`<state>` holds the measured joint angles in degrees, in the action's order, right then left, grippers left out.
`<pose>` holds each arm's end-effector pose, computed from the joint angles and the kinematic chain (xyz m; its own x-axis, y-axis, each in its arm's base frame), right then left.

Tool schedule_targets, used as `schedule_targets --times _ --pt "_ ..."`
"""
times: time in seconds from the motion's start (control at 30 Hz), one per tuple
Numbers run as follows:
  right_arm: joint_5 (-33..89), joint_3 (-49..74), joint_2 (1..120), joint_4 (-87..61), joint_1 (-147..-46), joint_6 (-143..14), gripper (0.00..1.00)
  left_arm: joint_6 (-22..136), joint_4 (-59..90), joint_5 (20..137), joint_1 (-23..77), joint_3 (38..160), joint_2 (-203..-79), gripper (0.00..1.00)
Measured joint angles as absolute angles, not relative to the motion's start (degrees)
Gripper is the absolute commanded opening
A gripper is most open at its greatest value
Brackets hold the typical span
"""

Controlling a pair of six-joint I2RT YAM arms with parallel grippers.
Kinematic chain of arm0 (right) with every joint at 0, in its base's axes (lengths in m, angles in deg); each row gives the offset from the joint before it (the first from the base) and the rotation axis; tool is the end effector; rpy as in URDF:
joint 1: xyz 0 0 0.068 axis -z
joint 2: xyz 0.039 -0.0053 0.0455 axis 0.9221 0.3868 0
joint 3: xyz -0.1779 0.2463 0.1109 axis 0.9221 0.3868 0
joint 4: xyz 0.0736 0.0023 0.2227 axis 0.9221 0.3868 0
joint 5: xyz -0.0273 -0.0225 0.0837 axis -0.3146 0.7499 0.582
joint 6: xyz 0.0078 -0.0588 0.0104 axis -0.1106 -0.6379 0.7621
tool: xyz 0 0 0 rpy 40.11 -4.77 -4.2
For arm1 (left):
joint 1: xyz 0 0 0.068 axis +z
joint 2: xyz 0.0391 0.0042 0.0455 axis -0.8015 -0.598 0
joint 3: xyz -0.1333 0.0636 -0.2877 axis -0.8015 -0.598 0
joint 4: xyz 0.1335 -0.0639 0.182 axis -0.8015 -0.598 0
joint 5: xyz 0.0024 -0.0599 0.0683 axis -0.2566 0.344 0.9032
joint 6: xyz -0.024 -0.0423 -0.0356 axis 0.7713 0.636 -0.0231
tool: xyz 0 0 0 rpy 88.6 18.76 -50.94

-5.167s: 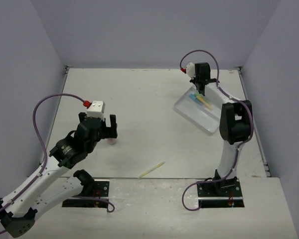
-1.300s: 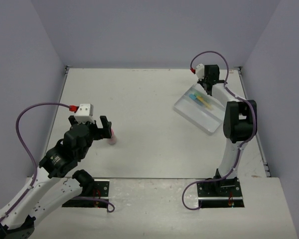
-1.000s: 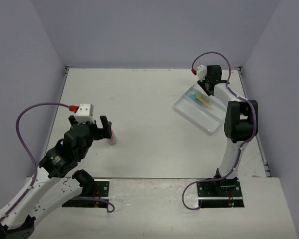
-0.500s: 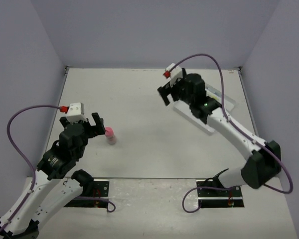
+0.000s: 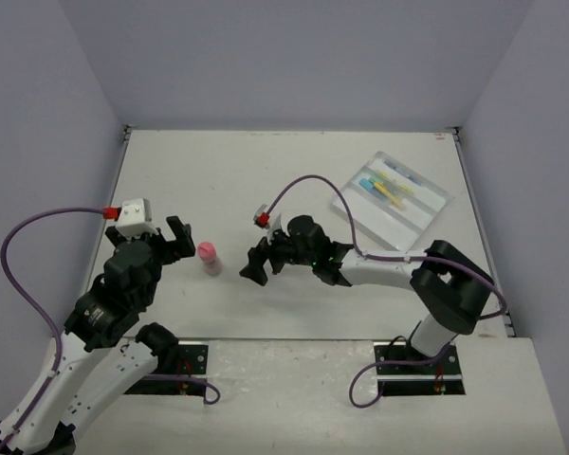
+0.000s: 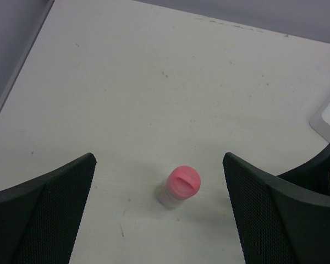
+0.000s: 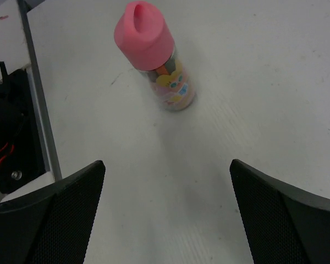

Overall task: Sort the stationery into containers
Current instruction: Pick up the storage box at the center of the board.

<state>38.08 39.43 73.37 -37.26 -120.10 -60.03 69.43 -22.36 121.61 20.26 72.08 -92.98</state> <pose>0.1977 0.2834 0.2762 -0.3968 -0.2128 -0.8929 -0.8693 0.3994 0.2912 0.0407 0.0037 0.3483 -0.2330 -0.2409 -0.9422 -0.1086 0.9692 -0.2209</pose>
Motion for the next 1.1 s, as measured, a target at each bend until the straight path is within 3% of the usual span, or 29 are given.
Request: schedule_targets --times 0.23,0.43,0.67,0.7,0.8,0.87,0.9,1.1 --pt "26.8 29.3 87.5 -42.3 -128.5 -62.1 0.97 69.4 -22.4 121.1 20.3 72.1 -93.6 1.0" --pt "22.0 22.0 94.5 -43.8 -129.6 -61.6 0.96 69.3 -22.4 120.6 20.3 72.1 -93.8 1.0" --pt "18.9 12.6 100.8 -42.0 -129.6 -61.6 0.78 69.3 -22.3 120.1 20.3 72.1 -93.7 1.0" --pt "18.9 12.0 101.2 -42.0 -129.6 -61.8 0.7 69.3 -22.3 120.1 20.3 72.1 -93.6 1.0" --pt "19.5 11.8 101.9 -42.1 -129.6 -62.4 0.2 69.3 -22.3 120.0 20.3 72.1 -93.2 1.0" --pt "19.9 11.8 102.1 -42.1 -129.6 -62.7 0.04 69.3 -22.3 119.9 20.3 72.1 -93.0 1.0" --pt "20.0 11.9 102.1 -42.0 -129.7 -63.1 0.0 69.3 -22.3 119.9 20.3 72.1 -92.9 1.0" --pt "15.5 16.4 93.0 -30.3 -129.7 -66.4 0.0 69.2 -22.3 119.6 20.3 72.1 -92.4 1.0"
